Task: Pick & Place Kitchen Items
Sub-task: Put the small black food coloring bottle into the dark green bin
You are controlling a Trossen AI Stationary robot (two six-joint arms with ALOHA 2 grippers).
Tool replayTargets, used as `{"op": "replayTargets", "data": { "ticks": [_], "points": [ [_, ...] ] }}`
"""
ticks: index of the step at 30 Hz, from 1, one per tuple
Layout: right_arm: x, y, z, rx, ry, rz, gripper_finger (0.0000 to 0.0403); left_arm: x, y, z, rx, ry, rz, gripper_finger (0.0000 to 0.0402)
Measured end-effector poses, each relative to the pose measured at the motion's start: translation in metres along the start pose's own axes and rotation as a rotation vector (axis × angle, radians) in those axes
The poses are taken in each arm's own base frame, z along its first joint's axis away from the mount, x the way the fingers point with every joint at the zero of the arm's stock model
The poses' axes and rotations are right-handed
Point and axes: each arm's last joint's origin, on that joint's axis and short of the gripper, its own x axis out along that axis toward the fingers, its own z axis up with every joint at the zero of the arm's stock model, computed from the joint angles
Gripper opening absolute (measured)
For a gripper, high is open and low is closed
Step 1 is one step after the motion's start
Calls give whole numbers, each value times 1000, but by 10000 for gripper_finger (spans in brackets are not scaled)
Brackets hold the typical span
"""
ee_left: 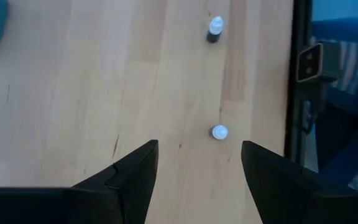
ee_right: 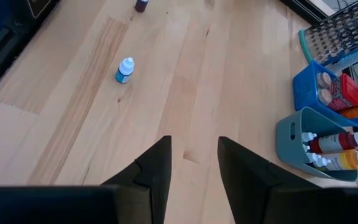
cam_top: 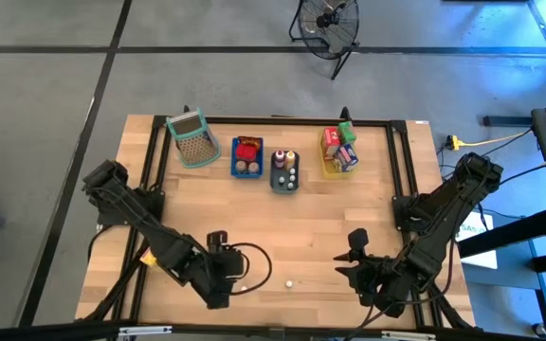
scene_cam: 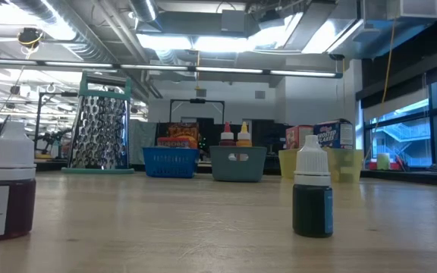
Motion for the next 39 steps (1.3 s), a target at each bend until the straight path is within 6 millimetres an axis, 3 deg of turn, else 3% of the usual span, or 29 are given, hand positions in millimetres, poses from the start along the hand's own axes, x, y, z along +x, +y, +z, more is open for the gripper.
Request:
{"op": "replayTargets", "data": {
  "ticks": [6,12,29,39],
  "points": [
    [0,0,1,6,-5,2,133,18,-11,7,34,-36,-55,226],
    [0,0,1,8,-5,2,133,47,-16,7,77,43,-69,226],
    [0,0,1,1,-5,1,133,109,-33,-8,115,188,-57,226],
    [0,0,1,1,-6,1,133,117,-34,-11,144,200,-45,226]
  ]
}}
